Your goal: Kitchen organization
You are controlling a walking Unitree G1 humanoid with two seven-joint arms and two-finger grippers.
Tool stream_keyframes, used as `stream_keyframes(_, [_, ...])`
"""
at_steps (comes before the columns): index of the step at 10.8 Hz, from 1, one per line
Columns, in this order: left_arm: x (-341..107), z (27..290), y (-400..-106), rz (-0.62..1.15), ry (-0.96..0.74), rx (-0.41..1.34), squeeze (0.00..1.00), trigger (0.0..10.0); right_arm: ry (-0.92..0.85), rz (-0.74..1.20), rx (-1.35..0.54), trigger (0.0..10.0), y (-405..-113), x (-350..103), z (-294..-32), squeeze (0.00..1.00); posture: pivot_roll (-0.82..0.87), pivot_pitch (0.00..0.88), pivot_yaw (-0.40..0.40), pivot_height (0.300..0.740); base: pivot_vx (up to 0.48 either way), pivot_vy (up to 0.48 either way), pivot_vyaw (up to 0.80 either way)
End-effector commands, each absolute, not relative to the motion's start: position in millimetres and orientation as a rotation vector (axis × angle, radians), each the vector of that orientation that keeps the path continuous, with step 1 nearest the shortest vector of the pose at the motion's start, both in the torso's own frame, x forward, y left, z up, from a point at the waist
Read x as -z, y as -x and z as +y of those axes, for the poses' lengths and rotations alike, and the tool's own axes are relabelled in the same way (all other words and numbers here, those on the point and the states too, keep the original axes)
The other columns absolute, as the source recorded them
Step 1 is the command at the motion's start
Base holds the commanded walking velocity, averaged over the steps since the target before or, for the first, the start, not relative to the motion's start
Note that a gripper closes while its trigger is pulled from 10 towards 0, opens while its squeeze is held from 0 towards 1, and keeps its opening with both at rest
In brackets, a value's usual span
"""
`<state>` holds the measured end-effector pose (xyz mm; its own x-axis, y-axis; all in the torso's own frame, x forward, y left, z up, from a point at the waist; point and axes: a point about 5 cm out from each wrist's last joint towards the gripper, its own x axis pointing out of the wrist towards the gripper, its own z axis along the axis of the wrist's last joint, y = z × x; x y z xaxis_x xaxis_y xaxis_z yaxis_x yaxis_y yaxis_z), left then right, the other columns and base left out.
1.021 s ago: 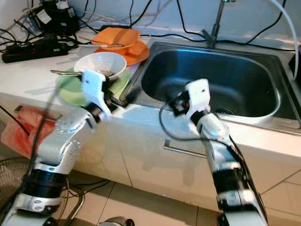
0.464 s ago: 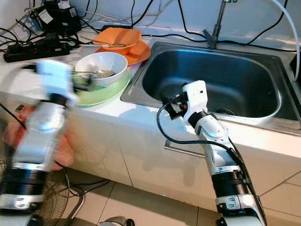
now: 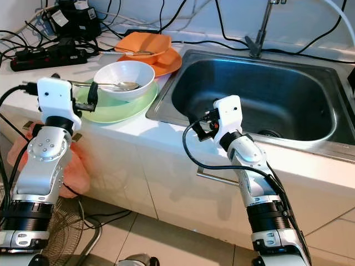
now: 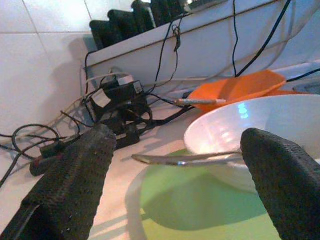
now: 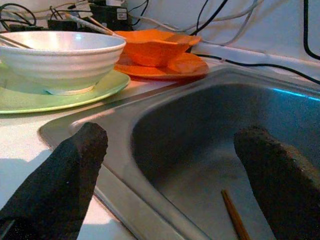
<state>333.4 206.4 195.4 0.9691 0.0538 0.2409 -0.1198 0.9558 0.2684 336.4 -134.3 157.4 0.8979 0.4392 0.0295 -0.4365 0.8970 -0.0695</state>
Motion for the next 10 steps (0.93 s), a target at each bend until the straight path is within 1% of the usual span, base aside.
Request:
stream_keyframes(1, [-197,210,-335,-0.239,-0.275,-0.095,0.00,10.0,0.071,-0.053,-0.460,10.0,-337,-159,-131,0.92,0.24,0.000,0.028,0.740,0.000,0.000,0.00])
stream_keyframes(4, [-194,202,-338,-0.250,-0.228,-0.046,0.00,10.0,0.078,-0.099,-0.480,10.0,-347,-174,-123,0.91,0.24,0.000,0.008,0.740,0.000,0.000,0.00])
stream_keyframes(7, [-193,205,-342,-0.252,-0.219,-0.046,0.00,10.0,0.083,-0.107,-0.486,10.0,-345,-173,-121,0.84,0.23,0.000,0.000,0.740,0.000,0.000,0.00])
stream_keyframes(8, [-195,206,-344,-0.255,-0.213,-0.043,0.00,10.0,0.084,-0.104,-0.487,10.0,-346,-172,-122,0.79,0.24,0.000,0.001,0.740,0.000,0.000,0.00])
stream_keyframes(10, [-197,206,-349,-0.255,-0.194,-0.015,0.00,10.0,0.075,-0.106,-0.487,10.0,-344,-172,-122,0.78,0.24,0.011,0.005,0.740,0.000,0.000,0.00])
